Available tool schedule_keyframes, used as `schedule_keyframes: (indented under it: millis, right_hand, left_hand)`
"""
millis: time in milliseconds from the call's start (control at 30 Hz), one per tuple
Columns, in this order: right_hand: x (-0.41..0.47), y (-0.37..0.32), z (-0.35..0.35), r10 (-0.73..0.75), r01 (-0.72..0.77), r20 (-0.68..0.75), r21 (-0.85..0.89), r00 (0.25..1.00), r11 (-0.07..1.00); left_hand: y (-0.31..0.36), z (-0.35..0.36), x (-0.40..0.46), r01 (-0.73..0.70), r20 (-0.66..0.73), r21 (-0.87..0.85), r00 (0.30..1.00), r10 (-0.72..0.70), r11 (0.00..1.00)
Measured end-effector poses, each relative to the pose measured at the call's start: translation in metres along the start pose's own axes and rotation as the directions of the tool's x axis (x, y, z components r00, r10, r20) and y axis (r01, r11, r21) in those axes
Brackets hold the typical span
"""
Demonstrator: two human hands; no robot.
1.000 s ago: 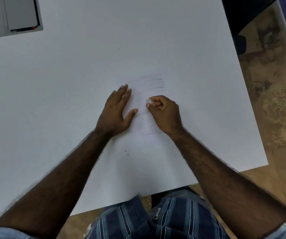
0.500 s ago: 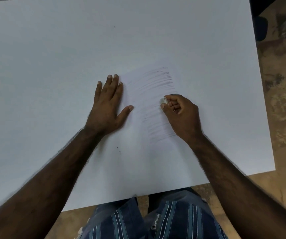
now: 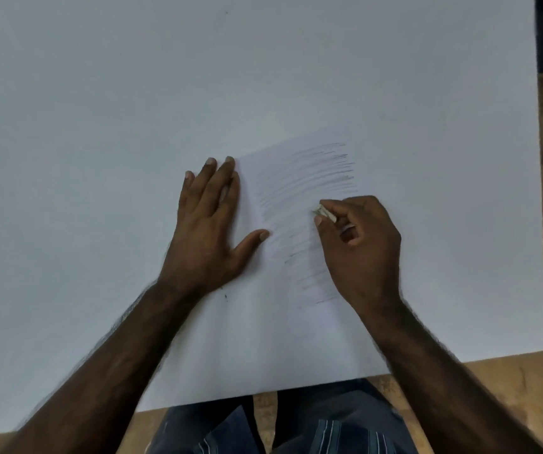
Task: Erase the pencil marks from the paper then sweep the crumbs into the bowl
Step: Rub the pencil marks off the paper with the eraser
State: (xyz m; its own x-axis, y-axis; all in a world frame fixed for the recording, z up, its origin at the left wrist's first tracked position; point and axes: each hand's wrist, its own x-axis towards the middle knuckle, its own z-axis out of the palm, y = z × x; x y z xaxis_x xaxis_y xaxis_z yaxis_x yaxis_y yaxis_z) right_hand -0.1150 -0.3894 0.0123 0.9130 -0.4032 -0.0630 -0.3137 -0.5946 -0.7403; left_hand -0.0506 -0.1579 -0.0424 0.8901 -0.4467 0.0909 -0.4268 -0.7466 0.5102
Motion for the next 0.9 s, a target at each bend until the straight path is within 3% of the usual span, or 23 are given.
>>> schedule_keyframes:
  millis: [233, 667, 900]
  right_hand:
    - [0.015, -0.024, 0.046, -0.157, 0.157, 0.037, -0.002, 0.987, 0.988]
    - [0.019, -0.026, 0.062, -0.121, 0.121, -0.014, -0.016, 0.993, 0.993]
    - [0.019, -0.039, 0.066, -0.218, 0.225, 0.091, -0.075, 0.972, 0.971]
  left_hand:
    - [0.003, -0.001, -0.002, 0.025, -0.006, -0.014, 1.0, -0.025, 1.0]
    - [0.006, -0.011, 0.001, -0.006, 0.189, 0.055, 0.982, -0.005, 0.998]
    - [0.01, -0.016, 0.003, 0.012, 0.228, 0.075, 0.973, -0.029, 0.997]
